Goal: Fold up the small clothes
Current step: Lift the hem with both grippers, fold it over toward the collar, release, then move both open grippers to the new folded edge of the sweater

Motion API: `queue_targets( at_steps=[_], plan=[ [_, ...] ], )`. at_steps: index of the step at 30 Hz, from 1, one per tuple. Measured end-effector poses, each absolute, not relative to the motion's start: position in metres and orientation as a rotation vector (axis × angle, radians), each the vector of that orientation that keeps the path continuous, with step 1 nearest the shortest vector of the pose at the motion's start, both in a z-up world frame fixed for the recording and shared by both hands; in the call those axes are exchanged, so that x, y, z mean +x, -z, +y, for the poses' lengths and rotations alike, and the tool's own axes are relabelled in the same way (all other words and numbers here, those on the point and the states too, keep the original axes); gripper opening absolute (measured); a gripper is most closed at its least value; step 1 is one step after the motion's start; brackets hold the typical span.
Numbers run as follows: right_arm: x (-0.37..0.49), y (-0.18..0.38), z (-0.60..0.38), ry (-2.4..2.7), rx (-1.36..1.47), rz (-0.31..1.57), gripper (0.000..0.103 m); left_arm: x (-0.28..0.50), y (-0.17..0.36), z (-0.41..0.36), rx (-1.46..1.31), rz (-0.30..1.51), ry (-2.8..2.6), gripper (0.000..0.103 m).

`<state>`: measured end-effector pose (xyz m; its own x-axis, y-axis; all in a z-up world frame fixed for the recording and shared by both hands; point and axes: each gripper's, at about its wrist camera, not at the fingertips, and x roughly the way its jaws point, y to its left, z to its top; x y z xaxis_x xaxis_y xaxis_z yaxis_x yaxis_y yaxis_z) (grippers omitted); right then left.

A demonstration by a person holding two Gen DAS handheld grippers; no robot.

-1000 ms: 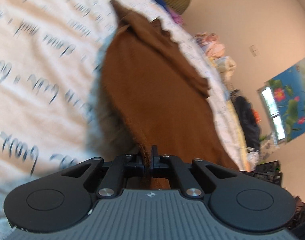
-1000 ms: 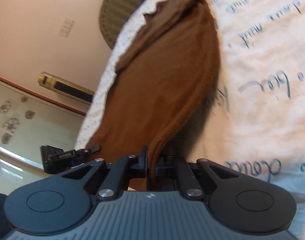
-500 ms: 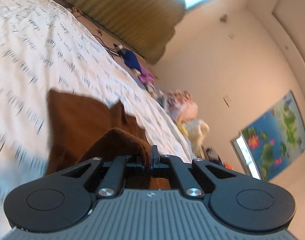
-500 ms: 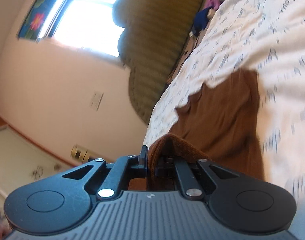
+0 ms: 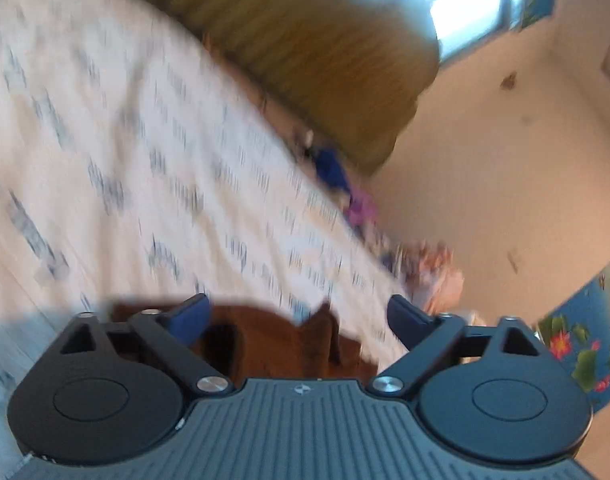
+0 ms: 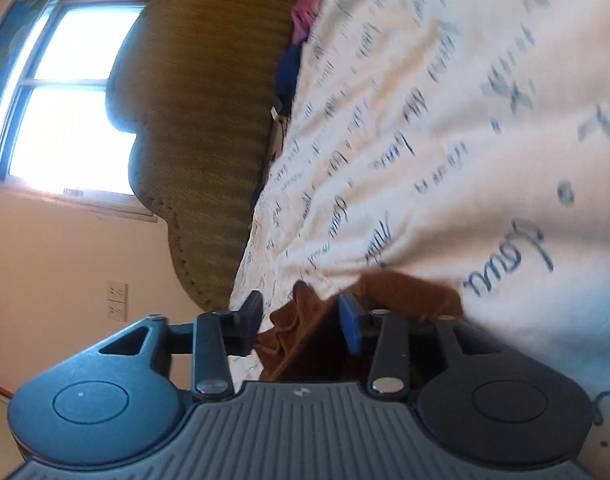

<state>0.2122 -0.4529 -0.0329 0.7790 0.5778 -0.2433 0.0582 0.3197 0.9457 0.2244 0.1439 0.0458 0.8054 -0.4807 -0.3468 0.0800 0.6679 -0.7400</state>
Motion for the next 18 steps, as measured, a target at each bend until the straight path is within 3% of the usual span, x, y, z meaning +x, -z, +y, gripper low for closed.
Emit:
queue_targets(
  at_steps=[1,6,11,14,18],
  plan=[
    [0.208,0.02,-0.451,-0.375,1.128,0.592,0.062,0.218,-0.057,0.147,-0.717,0.518,0.326,0.093],
    [0.196,-0.034,-0.429,-0.418,0.635,0.577,0.062,0.174,-0.095,0.101,-0.026,0.321,0.278,0.087],
    [0.17,-0.041,-0.371,-0.453,0.005,0.654,0.062,0.126,-0.052,0.027,0.679,0.23,0.386,0.088],
    [0.158,-0.023,-0.334,-0.49,-0.261,0.701,0.06,0.135,-0.017,0.015,0.834,0.294,0.413,0.087],
    [0.15,-0.022,-0.323,-0.434,-0.366,0.633,0.06,0.16,0.001,0.012,0.925,0.302,0.313,0.087]
  ],
)
